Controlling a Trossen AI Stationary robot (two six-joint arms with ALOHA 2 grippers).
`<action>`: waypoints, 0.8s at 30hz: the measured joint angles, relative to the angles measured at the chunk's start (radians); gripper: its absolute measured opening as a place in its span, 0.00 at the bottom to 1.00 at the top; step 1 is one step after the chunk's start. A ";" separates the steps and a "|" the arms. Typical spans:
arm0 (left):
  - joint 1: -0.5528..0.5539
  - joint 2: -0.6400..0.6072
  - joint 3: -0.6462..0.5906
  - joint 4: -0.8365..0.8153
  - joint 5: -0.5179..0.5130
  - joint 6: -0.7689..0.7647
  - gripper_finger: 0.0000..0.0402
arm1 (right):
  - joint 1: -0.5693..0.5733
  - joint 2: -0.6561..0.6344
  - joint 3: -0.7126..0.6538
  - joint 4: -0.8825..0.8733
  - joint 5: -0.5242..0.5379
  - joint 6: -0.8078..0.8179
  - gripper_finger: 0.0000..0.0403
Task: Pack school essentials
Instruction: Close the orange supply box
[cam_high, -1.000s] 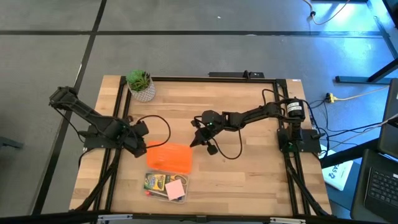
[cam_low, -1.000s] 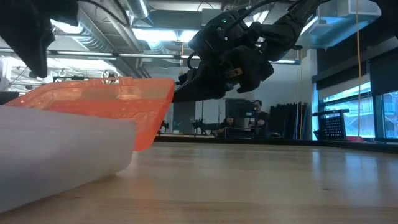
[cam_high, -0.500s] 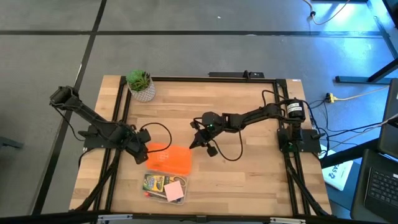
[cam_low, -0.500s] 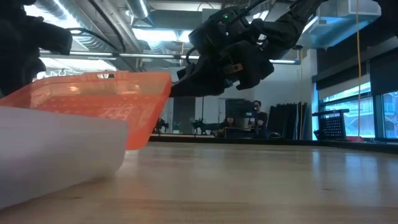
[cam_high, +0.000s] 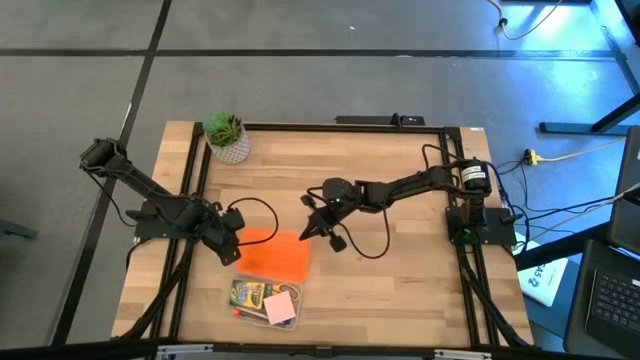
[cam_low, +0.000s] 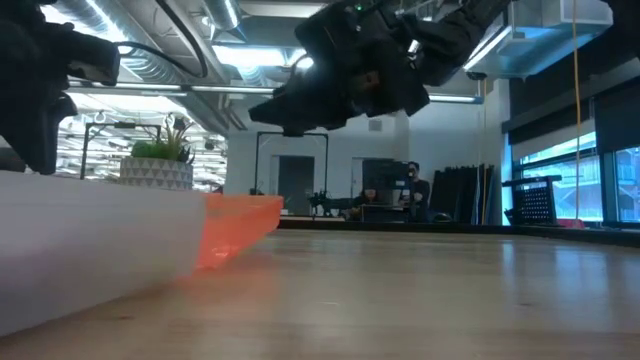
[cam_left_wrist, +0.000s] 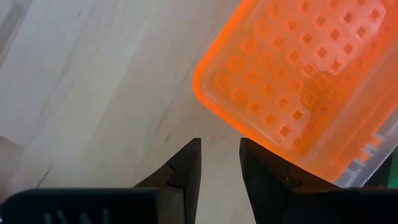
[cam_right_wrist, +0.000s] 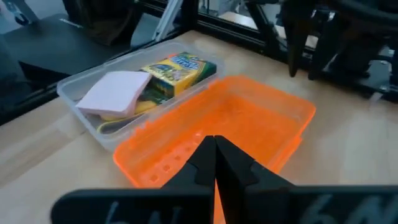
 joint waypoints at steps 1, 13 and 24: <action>0.000 0.000 0.000 0.000 0.002 -0.003 0.26 | 0.000 0.000 0.007 -0.002 0.007 0.004 0.02; -0.126 0.001 0.155 0.134 0.145 -0.053 0.26 | -0.007 -0.089 0.070 -0.266 0.063 0.021 0.02; -0.261 0.200 0.151 0.350 0.079 -0.157 0.26 | 0.077 -0.084 0.069 -0.322 0.055 0.048 0.02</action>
